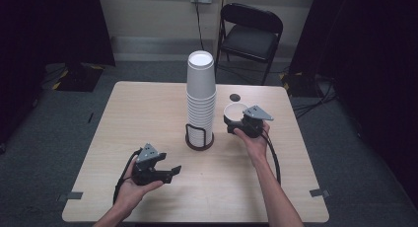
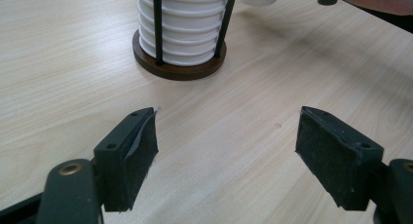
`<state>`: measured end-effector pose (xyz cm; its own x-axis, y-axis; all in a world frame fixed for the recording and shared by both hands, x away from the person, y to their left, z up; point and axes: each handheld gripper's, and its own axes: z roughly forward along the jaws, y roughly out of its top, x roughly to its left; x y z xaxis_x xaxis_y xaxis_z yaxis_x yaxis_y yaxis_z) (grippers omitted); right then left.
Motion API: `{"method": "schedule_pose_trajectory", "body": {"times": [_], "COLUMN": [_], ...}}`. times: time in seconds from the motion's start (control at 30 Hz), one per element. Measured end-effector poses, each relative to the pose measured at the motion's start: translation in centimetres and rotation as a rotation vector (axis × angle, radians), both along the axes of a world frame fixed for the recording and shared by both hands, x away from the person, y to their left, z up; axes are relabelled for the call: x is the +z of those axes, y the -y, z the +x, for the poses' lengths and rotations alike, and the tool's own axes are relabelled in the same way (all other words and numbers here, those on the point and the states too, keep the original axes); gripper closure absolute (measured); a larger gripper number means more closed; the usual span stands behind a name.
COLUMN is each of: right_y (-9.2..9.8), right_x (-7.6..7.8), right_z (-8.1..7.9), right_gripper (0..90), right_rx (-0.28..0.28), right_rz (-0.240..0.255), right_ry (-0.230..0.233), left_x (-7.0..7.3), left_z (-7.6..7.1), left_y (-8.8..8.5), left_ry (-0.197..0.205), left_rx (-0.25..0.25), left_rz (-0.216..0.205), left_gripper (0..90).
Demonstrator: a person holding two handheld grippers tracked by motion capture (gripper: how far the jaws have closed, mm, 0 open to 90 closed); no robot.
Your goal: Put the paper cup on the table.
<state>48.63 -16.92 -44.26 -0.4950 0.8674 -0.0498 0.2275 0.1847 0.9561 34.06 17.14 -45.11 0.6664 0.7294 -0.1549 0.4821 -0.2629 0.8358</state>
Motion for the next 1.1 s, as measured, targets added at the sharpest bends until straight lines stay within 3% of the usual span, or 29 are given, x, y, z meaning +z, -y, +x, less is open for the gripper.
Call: {"method": "schedule_pose_trajectory", "body": {"times": [0.23, 0.4, 0.8, 1.1], "right_y": [0.7, 1.0, 1.1, 1.6], "right_x": [-1.2, -2.1, -2.3, -2.6], "right_z": [0.9, 1.1, 0.5, -0.3], "right_gripper": [10.2, 9.8, 9.1, 9.9], "right_rx": [-0.037, -0.029, -0.013, -0.011], "right_rz": [0.025, 0.088, 0.09, 0.071], "right_ry": [-0.052, -0.09, -0.116, -0.162], "left_x": [-0.2, -0.4, -0.4, -0.5], "left_z": [0.1, 0.0, -0.2, -0.2], "left_y": [0.0, 0.0, 0.0, 0.1], "left_ry": [-0.006, -0.017, -0.015, -0.018], "left_rx": [-0.003, 0.003, 0.008, 0.001], "left_rz": [-0.002, 0.0, -0.001, 0.008], "left_gripper": [23.0, 23.3, 23.4, 23.4]}}
